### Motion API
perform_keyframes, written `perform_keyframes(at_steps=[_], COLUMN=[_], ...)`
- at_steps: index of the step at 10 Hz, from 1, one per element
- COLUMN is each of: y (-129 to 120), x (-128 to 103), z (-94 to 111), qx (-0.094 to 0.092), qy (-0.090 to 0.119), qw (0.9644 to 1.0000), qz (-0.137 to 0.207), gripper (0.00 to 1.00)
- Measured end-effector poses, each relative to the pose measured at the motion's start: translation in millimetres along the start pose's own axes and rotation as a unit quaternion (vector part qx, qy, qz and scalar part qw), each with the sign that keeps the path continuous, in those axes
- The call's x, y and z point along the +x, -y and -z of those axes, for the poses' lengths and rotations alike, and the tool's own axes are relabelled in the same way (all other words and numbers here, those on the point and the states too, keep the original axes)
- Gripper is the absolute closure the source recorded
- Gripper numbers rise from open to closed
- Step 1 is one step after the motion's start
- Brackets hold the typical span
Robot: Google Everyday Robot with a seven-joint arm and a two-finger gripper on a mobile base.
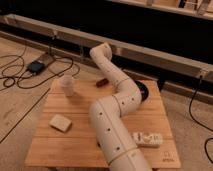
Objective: Drag the pepper across the table
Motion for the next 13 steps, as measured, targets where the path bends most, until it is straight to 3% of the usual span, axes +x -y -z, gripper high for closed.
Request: perform_keyframes(at_steps=[13], y=[28.4], x=[11.9], z=[-0.4], qx=[0.058], qy=[-0.038], qw=[0.9956], qz=[-0.064], gripper=[0.89])
